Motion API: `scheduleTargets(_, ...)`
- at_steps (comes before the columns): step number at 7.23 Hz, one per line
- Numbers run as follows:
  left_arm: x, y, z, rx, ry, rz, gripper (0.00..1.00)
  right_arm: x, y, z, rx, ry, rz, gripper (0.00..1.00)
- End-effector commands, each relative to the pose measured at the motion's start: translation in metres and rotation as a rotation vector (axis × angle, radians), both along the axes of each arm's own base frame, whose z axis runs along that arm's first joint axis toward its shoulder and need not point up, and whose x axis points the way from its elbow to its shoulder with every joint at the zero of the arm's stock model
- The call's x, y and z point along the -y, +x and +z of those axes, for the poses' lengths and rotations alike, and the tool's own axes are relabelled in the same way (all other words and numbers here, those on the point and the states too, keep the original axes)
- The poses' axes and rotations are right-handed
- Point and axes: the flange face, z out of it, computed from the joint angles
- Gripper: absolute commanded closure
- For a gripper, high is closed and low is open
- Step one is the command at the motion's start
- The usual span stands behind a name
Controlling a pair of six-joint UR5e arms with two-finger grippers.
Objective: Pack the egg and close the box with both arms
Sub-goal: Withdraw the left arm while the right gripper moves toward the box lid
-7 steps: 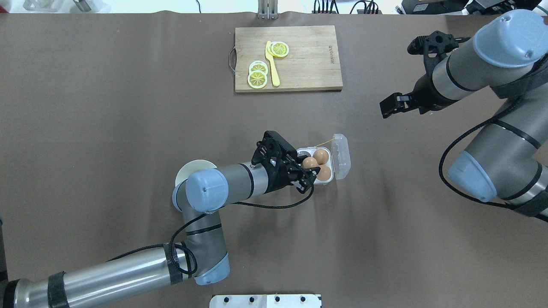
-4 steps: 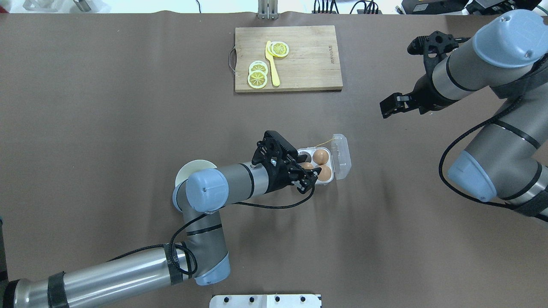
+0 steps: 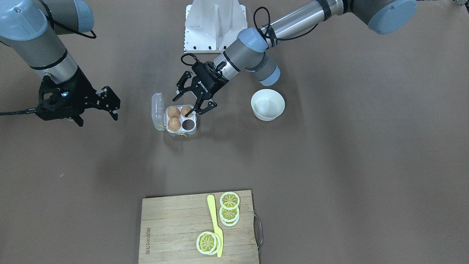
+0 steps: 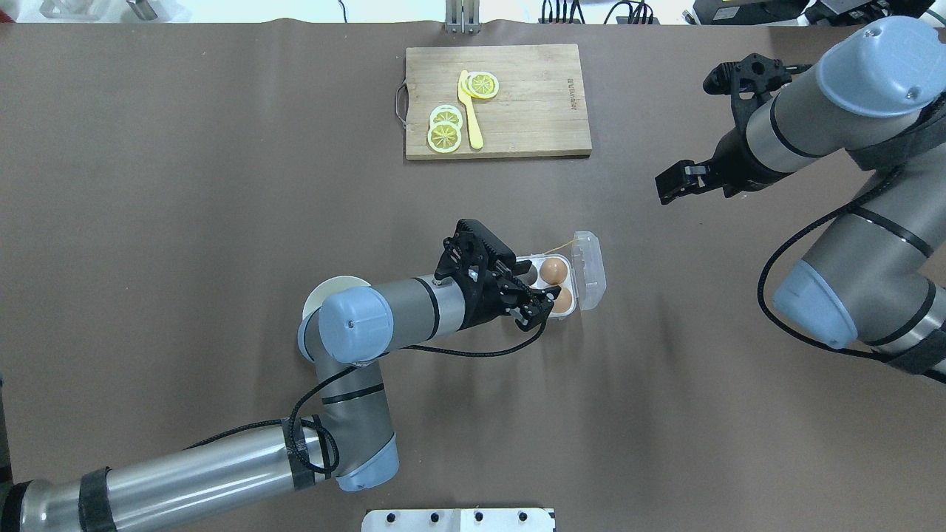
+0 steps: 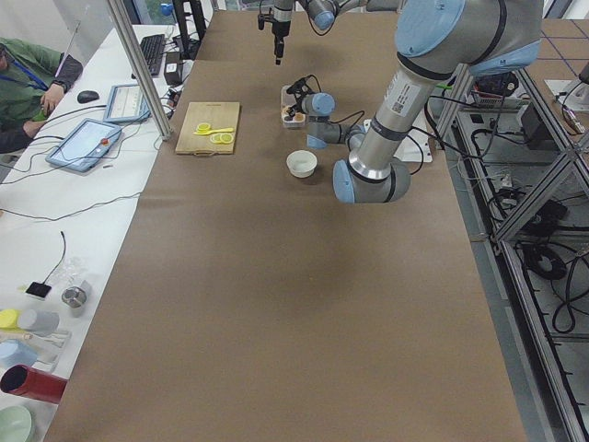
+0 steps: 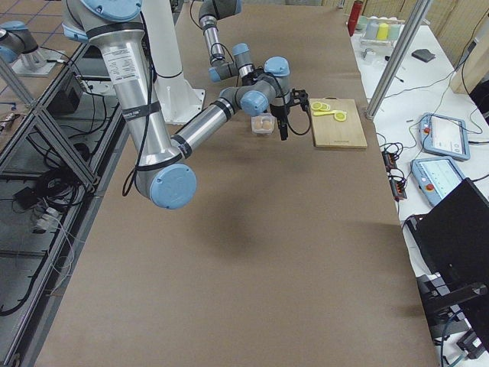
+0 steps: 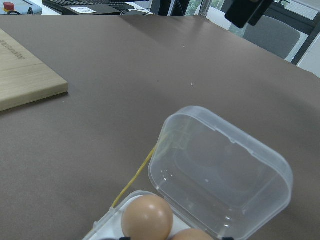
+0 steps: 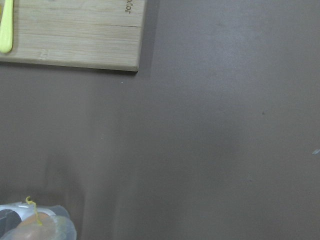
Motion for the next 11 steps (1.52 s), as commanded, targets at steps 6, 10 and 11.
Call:
scheduleTargets(6, 0.108, -0.154, -0.020, 0.236, -0.293, 0.073, 0.29, -0.007, -0.009, 0.006, 0.034, 0.005, -0.020, 0.01)
scheduleTargets(10, 0.184, -0.385, 0.077, 0.267, -0.531, 0.262, 0.38, -0.025, -0.031, 0.013, 0.087, -0.041, -0.088, 1.00)
scheduleTargets(11, 0.187, -0.432, 0.113, 0.255, -0.599, 0.275, 0.44, -0.028, -0.040, 0.017, 0.096, -0.042, -0.109, 1.00)
